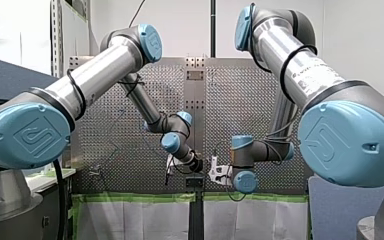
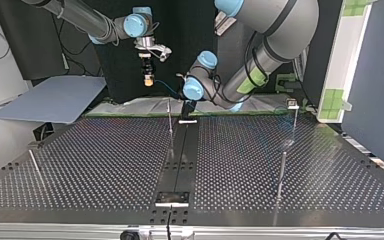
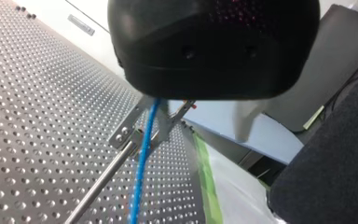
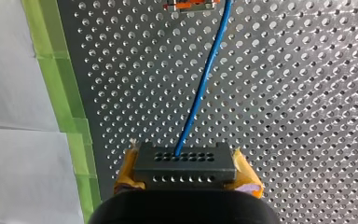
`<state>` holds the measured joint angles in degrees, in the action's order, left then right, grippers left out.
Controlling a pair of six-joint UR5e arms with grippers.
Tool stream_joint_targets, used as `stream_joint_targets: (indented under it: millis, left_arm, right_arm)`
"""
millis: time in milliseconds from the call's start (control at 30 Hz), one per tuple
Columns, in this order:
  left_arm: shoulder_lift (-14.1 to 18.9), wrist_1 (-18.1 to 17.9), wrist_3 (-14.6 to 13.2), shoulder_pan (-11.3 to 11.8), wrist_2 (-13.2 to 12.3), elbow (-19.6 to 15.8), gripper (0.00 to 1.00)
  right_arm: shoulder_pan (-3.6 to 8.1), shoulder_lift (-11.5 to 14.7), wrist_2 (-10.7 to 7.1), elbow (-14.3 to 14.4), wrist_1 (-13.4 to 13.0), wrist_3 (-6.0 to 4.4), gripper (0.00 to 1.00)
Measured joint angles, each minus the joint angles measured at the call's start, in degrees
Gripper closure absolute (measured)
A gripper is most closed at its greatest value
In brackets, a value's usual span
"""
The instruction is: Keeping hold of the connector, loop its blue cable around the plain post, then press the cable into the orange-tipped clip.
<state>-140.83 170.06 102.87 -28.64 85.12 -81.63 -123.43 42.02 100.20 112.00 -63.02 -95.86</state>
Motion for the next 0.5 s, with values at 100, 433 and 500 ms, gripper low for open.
stream_joint_targets:
  millis: [100, 433, 500]
  left_arm:
    - [0.0, -0.34, 0.12, -0.31, 0.6, -0.05, 1.0]
    - [0.0, -4.68, 0.98, -0.82, 3.56, -2.99, 1.0]
    - [0.0, -5.84, 1.11, -0.93, 3.99, -4.13, 1.0]
  right_arm:
    - [-0.04, 0.01, 0.0, 0.0, 0.05, 0.03, 1.0]
    - [0.0, -0.02, 0.68, 0.01, 0.49, 1.06, 1.0]
    - [0.08, -0.04, 0.97, 0.0, 0.72, 1.42, 1.0]
